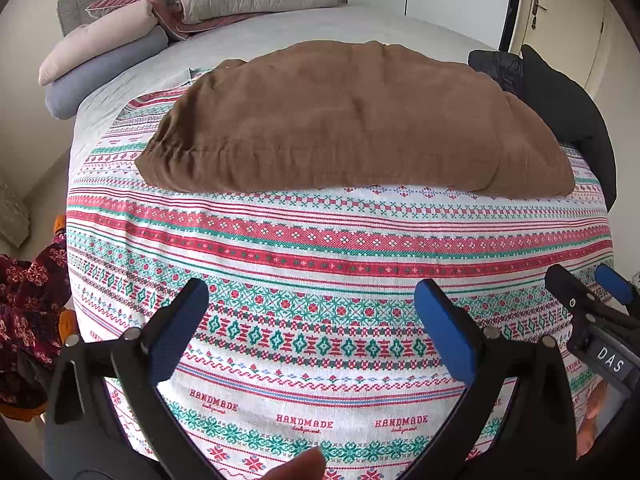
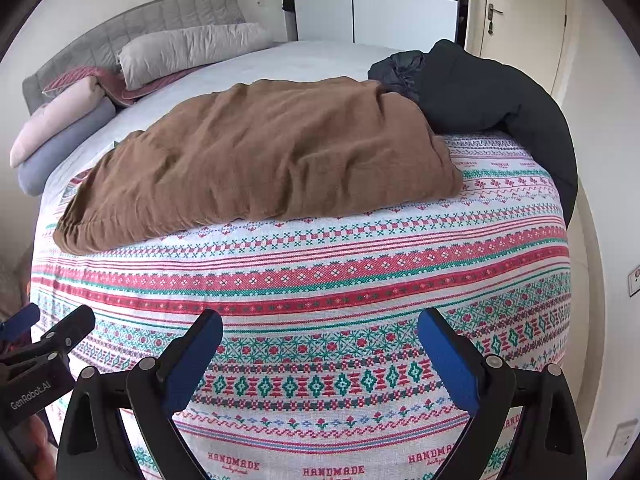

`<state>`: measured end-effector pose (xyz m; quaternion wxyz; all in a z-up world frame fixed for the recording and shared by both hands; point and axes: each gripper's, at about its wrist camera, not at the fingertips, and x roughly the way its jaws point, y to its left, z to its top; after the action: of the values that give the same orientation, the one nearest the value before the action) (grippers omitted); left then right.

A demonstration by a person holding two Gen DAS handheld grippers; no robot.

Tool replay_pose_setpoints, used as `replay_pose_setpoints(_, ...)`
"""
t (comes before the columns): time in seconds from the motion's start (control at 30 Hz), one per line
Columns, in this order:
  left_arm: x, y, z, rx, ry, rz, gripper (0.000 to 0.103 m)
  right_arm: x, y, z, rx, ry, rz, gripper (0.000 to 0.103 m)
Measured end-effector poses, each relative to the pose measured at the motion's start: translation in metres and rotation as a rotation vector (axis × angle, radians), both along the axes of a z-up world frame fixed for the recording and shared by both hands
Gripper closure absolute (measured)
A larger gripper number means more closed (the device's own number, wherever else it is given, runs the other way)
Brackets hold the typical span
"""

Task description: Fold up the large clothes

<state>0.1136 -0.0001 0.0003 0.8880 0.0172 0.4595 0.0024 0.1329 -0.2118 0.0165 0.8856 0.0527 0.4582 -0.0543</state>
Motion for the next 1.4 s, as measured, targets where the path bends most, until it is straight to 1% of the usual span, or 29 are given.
replay_pose_setpoints(0.33, -0.0008, -0.0005, -0.0010, 0.006, 0.004, -0.005, 0.001, -0.0007, -0.0033, 0.0001, 0.018, 0.003, -0.015, 0.004)
replay_pose_setpoints(1.4, -0.0009, 0.0018, -0.0017, 0.015, 0.008, -0.014, 0.001, -0.0009, -0.0027, -0.0039, 0.028, 0.016, -0.022, 0.004)
